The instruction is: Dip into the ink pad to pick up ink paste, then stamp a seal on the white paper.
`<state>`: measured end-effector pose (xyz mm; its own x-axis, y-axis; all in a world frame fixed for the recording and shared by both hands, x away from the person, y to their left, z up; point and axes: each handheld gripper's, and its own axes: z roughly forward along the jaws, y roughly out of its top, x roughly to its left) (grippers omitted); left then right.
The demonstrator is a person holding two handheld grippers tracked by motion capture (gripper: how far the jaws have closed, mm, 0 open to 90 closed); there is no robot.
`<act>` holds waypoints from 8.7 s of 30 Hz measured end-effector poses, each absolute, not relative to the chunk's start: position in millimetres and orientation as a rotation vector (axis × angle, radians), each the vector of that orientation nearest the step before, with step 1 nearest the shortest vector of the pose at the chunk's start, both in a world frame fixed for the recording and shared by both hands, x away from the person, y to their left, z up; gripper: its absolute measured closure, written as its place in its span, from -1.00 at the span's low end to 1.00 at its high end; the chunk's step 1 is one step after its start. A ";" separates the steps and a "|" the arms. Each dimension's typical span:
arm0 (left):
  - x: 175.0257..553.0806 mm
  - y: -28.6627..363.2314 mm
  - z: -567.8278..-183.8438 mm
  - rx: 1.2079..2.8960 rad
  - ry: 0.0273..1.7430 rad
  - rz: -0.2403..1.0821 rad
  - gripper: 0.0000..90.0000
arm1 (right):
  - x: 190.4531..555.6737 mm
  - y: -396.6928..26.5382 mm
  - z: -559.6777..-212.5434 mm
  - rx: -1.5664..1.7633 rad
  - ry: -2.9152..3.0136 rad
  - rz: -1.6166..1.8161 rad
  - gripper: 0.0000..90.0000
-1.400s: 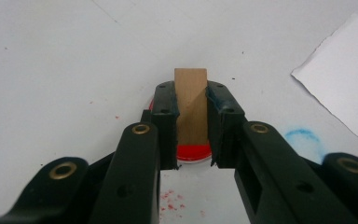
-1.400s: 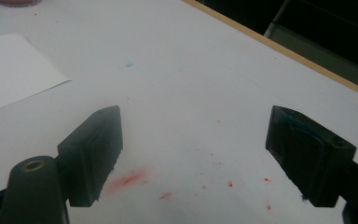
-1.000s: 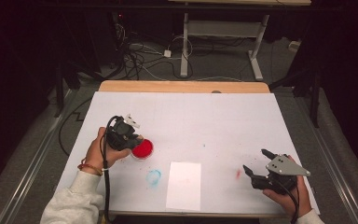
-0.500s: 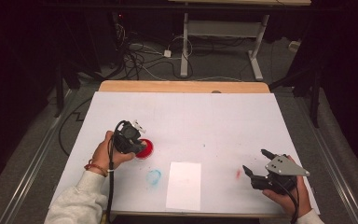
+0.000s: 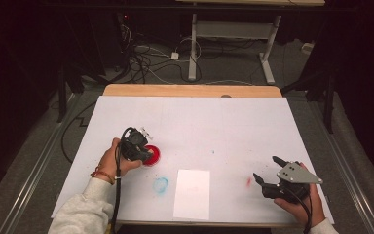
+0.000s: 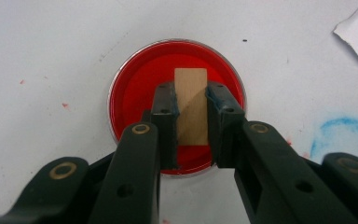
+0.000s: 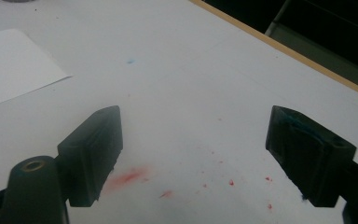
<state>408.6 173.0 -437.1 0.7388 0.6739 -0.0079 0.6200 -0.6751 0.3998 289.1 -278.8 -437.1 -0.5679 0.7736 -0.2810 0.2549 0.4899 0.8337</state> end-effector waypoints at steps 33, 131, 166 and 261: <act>410.4 171.8 -439.6 2.570 0.994 0.191 0.64 | 291.4 -277.5 -438.1 0.856 2.086 1.013 -0.58; 325.4 64.7 -433.7 2.593 0.342 0.145 0.64 | 286.5 -276.5 -437.9 0.832 2.091 1.003 -0.58; 333.4 50.1 -453.3 2.667 0.338 0.060 0.64 | 287.0 -275.8 -439.0 0.819 2.099 0.981 -0.58; 388.0 174.0 -425.3 2.474 0.873 0.295 0.63 | 286.0 -277.2 -437.9 0.817 2.103 0.983 -0.58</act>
